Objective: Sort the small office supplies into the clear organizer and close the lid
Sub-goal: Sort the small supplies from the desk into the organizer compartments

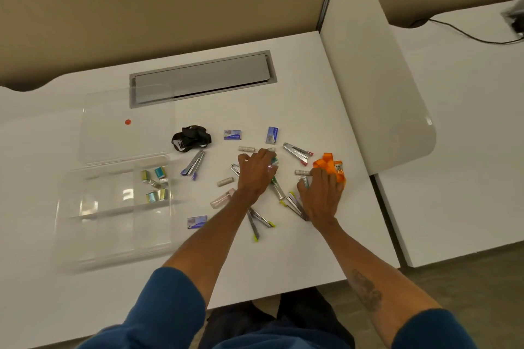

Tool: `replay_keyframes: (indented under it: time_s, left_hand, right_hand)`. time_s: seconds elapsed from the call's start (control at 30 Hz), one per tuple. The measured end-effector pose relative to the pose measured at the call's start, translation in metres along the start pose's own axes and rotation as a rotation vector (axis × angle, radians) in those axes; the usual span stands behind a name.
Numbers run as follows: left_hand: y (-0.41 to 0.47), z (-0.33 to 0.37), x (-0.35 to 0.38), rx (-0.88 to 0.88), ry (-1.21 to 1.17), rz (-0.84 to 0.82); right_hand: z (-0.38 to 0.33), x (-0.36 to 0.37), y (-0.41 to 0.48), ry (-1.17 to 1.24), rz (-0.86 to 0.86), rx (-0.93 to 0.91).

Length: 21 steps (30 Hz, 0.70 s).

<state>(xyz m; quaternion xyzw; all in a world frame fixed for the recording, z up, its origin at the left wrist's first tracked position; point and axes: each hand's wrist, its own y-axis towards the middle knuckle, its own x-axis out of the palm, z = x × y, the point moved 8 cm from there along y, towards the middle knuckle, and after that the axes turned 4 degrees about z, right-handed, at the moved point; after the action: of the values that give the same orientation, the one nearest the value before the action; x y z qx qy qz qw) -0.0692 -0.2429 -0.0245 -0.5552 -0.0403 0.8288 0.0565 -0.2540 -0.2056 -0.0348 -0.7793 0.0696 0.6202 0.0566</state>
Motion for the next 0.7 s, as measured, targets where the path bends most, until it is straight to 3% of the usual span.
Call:
replay_keyframes:
  time_s: [0.57, 0.7]
  left_hand:
    - [0.018, 0.009, 0.021, -0.108, -0.001, -0.002]
    - [0.017, 0.010, 0.018, -0.103, -0.060, -0.005]
  right_hand:
    - [-0.003, 0.014, -0.003, -0.032, -0.121, -0.100]
    - [-0.007, 0.008, -0.003, -0.016, -0.078, -0.102]
